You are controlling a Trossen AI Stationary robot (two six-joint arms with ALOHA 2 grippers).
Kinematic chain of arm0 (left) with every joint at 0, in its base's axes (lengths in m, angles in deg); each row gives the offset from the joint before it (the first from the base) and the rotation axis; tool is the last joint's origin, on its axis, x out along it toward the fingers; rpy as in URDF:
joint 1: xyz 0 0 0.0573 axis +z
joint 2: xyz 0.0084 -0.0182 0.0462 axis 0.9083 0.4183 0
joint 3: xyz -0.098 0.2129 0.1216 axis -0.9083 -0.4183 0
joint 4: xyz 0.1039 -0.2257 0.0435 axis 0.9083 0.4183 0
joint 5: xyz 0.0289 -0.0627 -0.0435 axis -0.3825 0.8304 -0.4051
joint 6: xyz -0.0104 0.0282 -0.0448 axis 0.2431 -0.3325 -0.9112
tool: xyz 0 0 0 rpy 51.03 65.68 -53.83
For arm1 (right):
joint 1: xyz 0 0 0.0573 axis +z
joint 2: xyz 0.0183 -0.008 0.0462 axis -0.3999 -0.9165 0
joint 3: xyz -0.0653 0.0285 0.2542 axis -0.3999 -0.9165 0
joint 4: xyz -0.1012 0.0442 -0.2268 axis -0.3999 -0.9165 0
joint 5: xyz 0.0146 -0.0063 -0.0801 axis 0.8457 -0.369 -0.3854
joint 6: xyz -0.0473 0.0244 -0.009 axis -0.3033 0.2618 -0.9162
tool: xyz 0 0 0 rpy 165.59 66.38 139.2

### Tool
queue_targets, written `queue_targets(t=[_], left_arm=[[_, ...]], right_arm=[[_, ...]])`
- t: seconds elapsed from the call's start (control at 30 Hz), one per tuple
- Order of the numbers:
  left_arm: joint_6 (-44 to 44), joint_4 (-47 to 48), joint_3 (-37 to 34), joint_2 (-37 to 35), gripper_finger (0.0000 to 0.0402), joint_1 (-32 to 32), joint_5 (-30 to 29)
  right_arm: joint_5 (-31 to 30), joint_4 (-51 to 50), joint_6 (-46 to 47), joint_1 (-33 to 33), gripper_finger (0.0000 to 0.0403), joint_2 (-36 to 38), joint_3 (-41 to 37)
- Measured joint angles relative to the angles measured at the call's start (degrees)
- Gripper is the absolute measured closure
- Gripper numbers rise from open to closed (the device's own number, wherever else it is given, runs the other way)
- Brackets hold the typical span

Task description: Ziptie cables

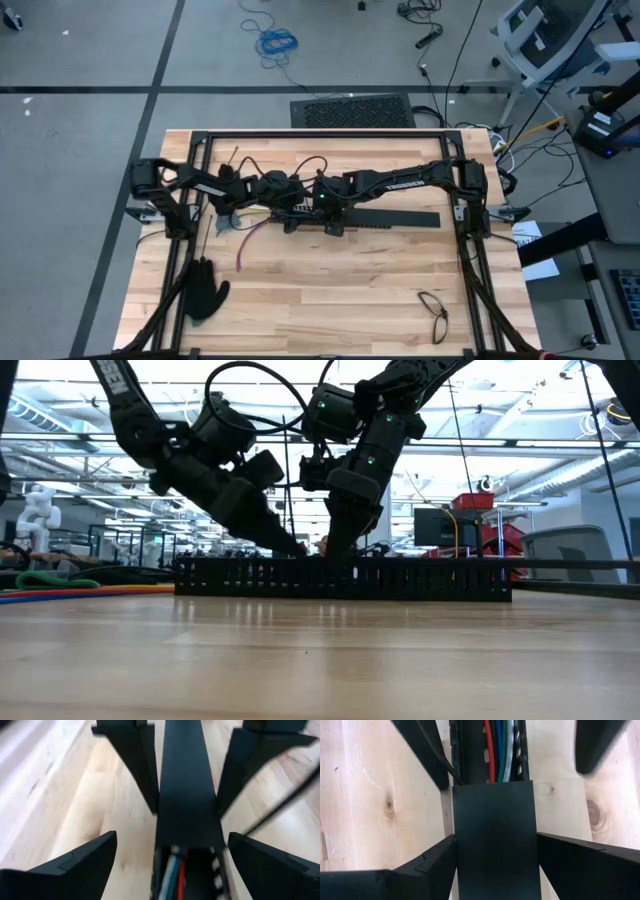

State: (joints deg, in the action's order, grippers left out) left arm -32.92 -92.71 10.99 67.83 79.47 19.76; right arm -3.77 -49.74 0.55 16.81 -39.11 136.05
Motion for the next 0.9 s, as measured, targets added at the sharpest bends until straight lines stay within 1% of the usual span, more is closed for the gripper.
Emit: queue_targets(t=[0.17, 0.3, 0.4, 0.73, 0.8, 0.9], left_arm=[[1.88, 8.87, -0.75, -5.3, 0.0024, 0.0, 0.34], [4.67, 9.64, -2.74, -6.01, 0.0024, 0.0, 2.27], [4.26, 7.1, -2.64, -6.11, 0.0024, -0.02, 3.57], [3.2, 6.87, -2.6, -6.08, 0.0024, -0.07, 2.24], [1.16, 6.91, -2.6, -6.08, 0.0024, -0.07, 2.35], [-6.52, 6.96, -2.6, -6.07, 0.0024, -0.07, 2.46]], right_arm=[[-0.02, 0.02, -0.03, 0.0, 0.0156, -0.01, -0.07], [-0.13, 0.02, -0.05, 0.0, 0.0156, -0.02, -0.07], [-0.15, 0.02, -0.06, -0.02, 0.0156, -0.04, -0.09], [-0.16, 0.0, -0.07, -0.03, 0.0156, -0.07, -0.11], [-0.13, 0.0, 0.1, -0.02, 0.0156, -0.07, -0.11], [-0.09, 0.0, 0.15, -0.02, 0.0156, -0.07, -0.13]])
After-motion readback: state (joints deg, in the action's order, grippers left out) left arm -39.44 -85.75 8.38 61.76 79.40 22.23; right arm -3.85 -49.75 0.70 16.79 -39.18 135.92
